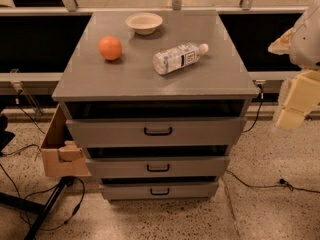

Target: Open top drawer

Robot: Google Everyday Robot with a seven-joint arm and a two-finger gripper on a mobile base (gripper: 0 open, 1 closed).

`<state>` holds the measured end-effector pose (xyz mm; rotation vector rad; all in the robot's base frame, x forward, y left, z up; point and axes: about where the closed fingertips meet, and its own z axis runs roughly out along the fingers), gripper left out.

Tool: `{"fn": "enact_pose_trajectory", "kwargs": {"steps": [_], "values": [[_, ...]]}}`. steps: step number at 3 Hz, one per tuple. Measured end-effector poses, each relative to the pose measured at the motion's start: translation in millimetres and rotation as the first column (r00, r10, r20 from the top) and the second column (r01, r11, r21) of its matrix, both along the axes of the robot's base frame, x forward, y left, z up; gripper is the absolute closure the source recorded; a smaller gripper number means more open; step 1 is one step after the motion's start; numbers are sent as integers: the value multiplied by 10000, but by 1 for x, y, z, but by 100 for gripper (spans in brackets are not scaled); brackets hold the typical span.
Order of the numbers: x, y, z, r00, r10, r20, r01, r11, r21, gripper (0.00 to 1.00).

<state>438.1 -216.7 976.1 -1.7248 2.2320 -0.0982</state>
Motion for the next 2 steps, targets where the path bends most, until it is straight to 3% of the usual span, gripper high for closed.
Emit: {"fn": "enact_pose_trajectory", "kwargs": {"steps": [1, 2], "values": [[0, 1, -1, 10000, 6, -4, -6, 10000, -25, 0], [0, 19, -32, 9998, 126, -127, -133, 9983, -565, 0]]}}
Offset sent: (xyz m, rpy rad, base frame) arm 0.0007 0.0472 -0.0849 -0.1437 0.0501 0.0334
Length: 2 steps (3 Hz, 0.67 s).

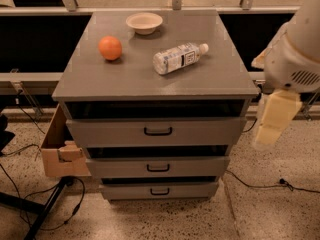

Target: Open top drawer

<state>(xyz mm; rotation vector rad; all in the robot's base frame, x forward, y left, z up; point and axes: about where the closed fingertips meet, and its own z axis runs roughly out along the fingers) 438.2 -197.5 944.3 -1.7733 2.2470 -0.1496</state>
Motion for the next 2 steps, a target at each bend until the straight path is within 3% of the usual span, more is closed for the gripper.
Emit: {"fn": "enact_pose_trajectory", "kwargs": {"steps": [2], "values": [[-4, 55, -109, 9989, 31, -459, -53, 9988, -480, 0]]}}
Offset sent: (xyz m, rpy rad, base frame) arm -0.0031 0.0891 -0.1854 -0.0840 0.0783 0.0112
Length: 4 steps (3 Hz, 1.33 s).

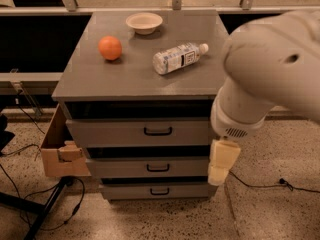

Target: Open top drawer

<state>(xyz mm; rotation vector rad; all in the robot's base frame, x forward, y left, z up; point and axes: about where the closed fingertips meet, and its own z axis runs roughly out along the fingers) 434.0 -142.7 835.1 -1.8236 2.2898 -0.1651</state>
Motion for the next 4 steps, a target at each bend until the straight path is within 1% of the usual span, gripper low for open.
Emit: {"fn": "enact_pose_trajectory", "kwargs": {"steps": [1, 2, 3, 4], "values": [[6, 25, -53, 9995, 93, -300, -99, 9998, -181, 0], [28, 37, -94, 9984, 114, -559, -130, 9995, -285, 0], [59, 39, -119, 9977, 32, -676, -54, 9995, -323, 0], [90, 34, -130, 9976, 25, -697, -55, 9990, -434, 0]]}}
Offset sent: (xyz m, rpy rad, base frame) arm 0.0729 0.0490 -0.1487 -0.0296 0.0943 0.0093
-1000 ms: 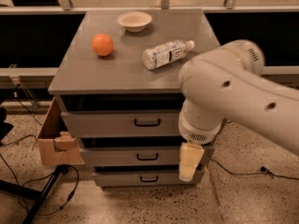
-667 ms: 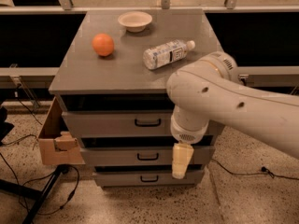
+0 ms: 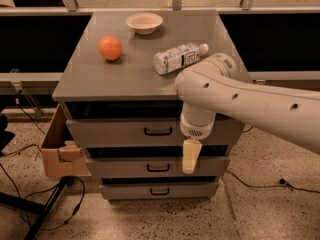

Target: Open top drawer

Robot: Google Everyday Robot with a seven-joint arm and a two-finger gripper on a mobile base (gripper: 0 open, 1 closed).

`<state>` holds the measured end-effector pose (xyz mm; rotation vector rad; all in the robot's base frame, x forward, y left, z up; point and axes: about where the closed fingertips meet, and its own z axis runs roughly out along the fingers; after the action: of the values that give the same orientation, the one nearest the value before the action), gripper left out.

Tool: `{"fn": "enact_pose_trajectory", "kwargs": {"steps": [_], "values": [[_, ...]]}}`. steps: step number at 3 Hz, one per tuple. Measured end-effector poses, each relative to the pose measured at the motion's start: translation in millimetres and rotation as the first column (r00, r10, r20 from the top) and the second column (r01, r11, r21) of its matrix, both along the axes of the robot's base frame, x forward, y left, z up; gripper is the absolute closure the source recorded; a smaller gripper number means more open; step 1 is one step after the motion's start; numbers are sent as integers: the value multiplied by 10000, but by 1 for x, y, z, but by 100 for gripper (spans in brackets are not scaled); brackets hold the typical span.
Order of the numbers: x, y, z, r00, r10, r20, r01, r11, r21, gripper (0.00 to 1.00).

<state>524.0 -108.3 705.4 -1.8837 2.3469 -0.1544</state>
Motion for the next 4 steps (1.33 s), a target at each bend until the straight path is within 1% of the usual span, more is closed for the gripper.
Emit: {"fn": "enact_pose_trajectory", "kwargs": {"steps": [1, 2, 3, 4], "values": [[23, -5, -4, 10000, 5, 4, -5, 9999, -137, 0], [33, -2, -21, 9997, -10, -248, 10, 10000, 10, 19], [31, 0, -26, 9993, 32, -362, -30, 10000, 49, 42], [18, -6, -33, 9983, -69, -574, 72, 10000, 62, 65]]}}
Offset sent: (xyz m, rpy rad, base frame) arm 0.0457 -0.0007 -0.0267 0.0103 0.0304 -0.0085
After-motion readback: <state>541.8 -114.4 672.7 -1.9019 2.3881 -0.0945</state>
